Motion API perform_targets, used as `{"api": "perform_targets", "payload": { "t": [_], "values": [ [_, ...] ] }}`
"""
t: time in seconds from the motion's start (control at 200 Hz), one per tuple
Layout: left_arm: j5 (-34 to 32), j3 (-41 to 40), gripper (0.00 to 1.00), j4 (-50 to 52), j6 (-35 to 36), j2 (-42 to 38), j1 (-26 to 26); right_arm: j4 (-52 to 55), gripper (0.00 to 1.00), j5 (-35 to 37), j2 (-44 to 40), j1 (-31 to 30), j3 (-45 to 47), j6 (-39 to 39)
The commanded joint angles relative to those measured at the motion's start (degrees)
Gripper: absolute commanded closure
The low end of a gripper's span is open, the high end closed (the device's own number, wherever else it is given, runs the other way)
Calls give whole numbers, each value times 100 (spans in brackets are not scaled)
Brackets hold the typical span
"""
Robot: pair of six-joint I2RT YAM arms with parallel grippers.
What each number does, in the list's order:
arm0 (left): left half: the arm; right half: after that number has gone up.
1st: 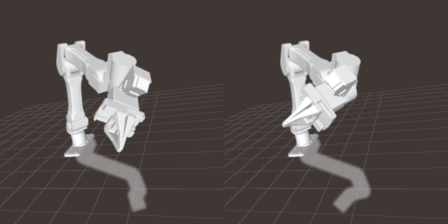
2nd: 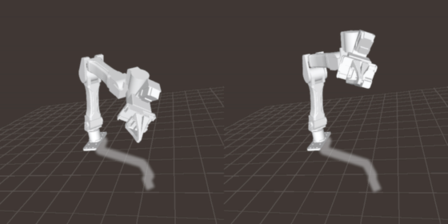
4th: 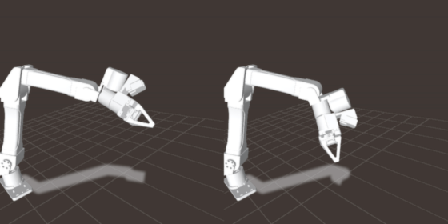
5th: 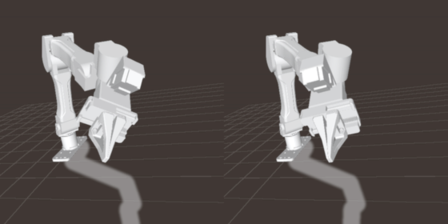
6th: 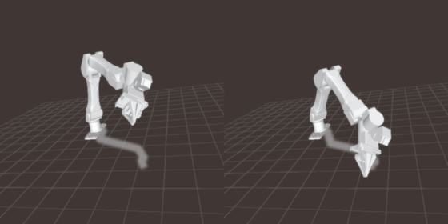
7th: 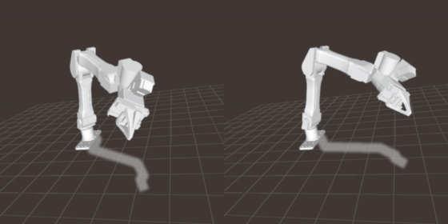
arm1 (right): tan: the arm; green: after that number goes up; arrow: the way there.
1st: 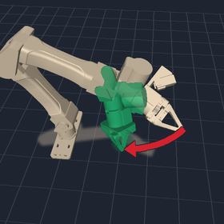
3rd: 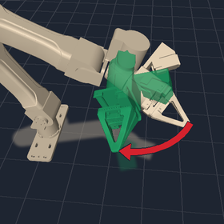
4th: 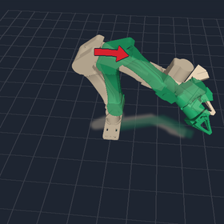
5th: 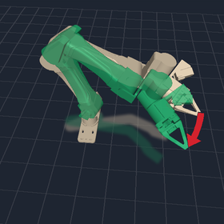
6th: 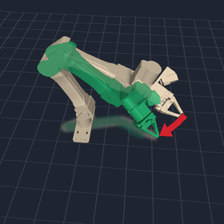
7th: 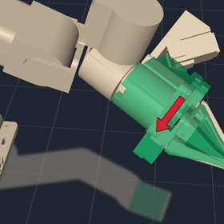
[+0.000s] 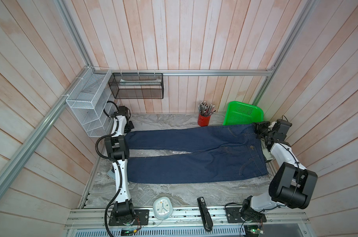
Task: Fold and stack the trousers
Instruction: Fold the trousers at the center of the table.
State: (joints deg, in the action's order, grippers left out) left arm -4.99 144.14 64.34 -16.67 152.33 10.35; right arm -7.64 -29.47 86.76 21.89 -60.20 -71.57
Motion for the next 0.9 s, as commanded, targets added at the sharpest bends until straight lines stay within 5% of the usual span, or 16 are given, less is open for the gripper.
{"api": "perform_targets", "payload": {
  "t": [0.0, 0.15, 0.55, 0.895],
  "values": [
    [278, 38, 100, 171, -260, -289, 79, -105, 100, -47, -125, -25, -136, 90],
    [267, -295, 100, -208, -332, -1109, 75, -132, 100, -179, -222, -4, -203, 99],
    [339, -3613, 100, -2282, -347, -4013, 194, -62, 100, -475, -1048, 444, 333, 429],
    [578, -6029, 100, -3186, -472, -5520, 529, 608, 100, -271, -1759, 1017, 1212, 1243]
  ]
}}
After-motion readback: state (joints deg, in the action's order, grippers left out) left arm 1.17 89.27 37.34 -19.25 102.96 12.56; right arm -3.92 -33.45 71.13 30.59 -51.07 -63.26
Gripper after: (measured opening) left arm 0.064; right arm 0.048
